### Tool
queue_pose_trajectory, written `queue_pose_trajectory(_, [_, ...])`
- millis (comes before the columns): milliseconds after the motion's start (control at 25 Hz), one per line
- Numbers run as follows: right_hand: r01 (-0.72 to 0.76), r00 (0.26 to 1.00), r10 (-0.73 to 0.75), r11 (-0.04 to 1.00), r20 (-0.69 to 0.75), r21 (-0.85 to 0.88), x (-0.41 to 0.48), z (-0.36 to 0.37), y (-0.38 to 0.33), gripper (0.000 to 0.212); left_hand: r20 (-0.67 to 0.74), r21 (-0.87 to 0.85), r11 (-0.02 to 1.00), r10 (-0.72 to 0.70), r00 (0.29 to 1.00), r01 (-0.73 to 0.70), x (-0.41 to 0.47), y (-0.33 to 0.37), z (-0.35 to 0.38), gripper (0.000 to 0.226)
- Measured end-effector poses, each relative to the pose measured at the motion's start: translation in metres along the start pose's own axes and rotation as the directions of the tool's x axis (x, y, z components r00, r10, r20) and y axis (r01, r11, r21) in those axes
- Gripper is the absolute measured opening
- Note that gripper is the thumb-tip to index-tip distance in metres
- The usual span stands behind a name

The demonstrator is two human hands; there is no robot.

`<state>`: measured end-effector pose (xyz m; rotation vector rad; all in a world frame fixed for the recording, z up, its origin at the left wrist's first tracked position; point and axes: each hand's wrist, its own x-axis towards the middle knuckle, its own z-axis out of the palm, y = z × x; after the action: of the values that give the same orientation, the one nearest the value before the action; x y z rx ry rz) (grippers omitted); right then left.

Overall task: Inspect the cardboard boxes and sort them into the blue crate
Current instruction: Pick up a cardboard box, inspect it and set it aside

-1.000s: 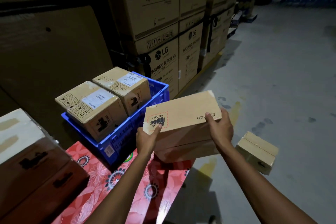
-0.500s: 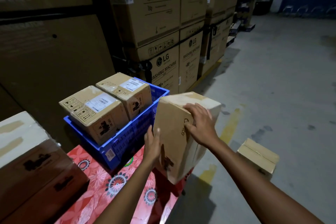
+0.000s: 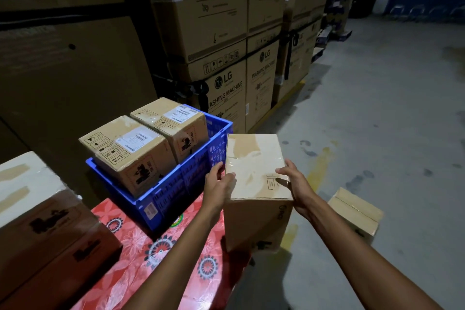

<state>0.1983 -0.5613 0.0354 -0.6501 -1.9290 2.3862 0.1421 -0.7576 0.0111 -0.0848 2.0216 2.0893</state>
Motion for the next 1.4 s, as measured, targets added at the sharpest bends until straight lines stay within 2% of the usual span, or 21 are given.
queue_pose_trajectory(80, [-0.016,1.000,0.017,1.000,0.017,-0.021,-0.001,-0.001,0.002,0.049,0.059,0.147,0.989,-0.022,0.998,0.013,-0.001,0.001,0.003,0.067])
queue_pose_trajectory(120, [-0.003,1.000,0.003,0.999,0.009,-0.037,0.000,0.000,0.002,0.045,0.107,0.088,0.995,-0.055,0.993,0.046,-0.001,0.004,0.003,0.065])
queue_pose_trajectory(200, [0.016,1.000,-0.017,0.997,-0.007,-0.071,0.004,0.003,0.003,0.047,0.243,-0.100,0.975,-0.168,0.955,0.197,0.001,0.010,0.002,0.050])
queue_pose_trajectory(280, [0.040,0.999,-0.040,0.990,-0.001,-0.138,0.004,0.006,0.005,0.059,0.318,-0.159,0.941,-0.236,0.918,0.297,0.005,0.013,-0.003,0.045])
queue_pose_trajectory(360, [0.039,0.999,-0.040,0.983,0.001,-0.178,0.006,0.007,0.007,0.073,0.312,-0.159,0.939,-0.246,0.918,0.305,0.008,0.010,-0.004,0.051])
queue_pose_trajectory(400, [0.036,0.999,-0.036,0.982,0.001,-0.184,0.005,0.007,0.006,0.073,0.307,-0.160,0.940,-0.243,0.920,0.301,0.010,0.008,-0.004,0.056])
queue_pose_trajectory(520, [0.034,0.999,-0.037,0.969,-0.006,-0.246,0.012,0.003,0.005,0.060,0.288,-0.093,0.968,-0.198,0.937,0.233,0.016,0.007,0.003,0.058])
queue_pose_trajectory(680, [0.018,1.000,-0.024,0.957,-0.018,-0.289,0.015,0.000,0.004,0.060,0.263,0.000,0.983,-0.176,0.949,0.182,0.015,0.019,0.007,0.049])
queue_pose_trajectory(760, [0.012,0.999,-0.021,0.954,-0.025,-0.300,0.018,-0.004,0.006,0.054,0.274,-0.009,0.975,-0.213,0.938,0.224,0.012,0.023,0.005,0.043])
queue_pose_trajectory(920, [-0.044,0.998,0.038,0.988,-0.044,-0.149,0.030,-0.001,-0.007,0.030,0.248,-0.132,0.958,-0.218,0.944,0.256,0.026,0.032,0.011,0.029])
queue_pose_trajectory(1000, [-0.061,0.997,0.056,0.991,-0.046,-0.123,0.046,0.004,-0.017,0.030,0.204,-0.148,0.959,-0.208,0.957,0.240,0.044,0.034,0.017,0.040])
queue_pose_trajectory(1080, [-0.087,0.996,0.081,0.985,-0.043,-0.150,0.063,0.009,-0.026,0.040,0.179,-0.100,0.968,-0.211,0.961,0.231,0.064,0.034,0.024,0.071])
queue_pose_trajectory(1120, [-0.119,0.993,0.112,0.977,-0.050,-0.178,0.068,0.011,-0.030,0.042,0.177,-0.095,0.966,-0.221,0.959,0.240,0.072,0.034,0.027,0.073])
queue_pose_trajectory(1200, [-0.196,0.980,0.185,0.953,-0.071,-0.231,0.075,0.014,-0.035,0.038,0.184,-0.086,0.960,-0.248,0.951,0.267,0.081,0.039,0.032,0.046])
queue_pose_trajectory(1240, [-0.229,0.973,0.213,0.943,-0.088,-0.243,0.079,0.014,-0.035,0.036,0.194,-0.072,0.955,-0.270,0.943,0.289,0.083,0.042,0.033,0.039])
queue_pose_trajectory(1400, [-0.270,0.962,0.247,0.919,-0.115,-0.286,0.086,0.016,-0.038,0.033,0.172,-0.051,0.940,-0.324,0.930,0.337,0.091,0.041,0.033,0.037])
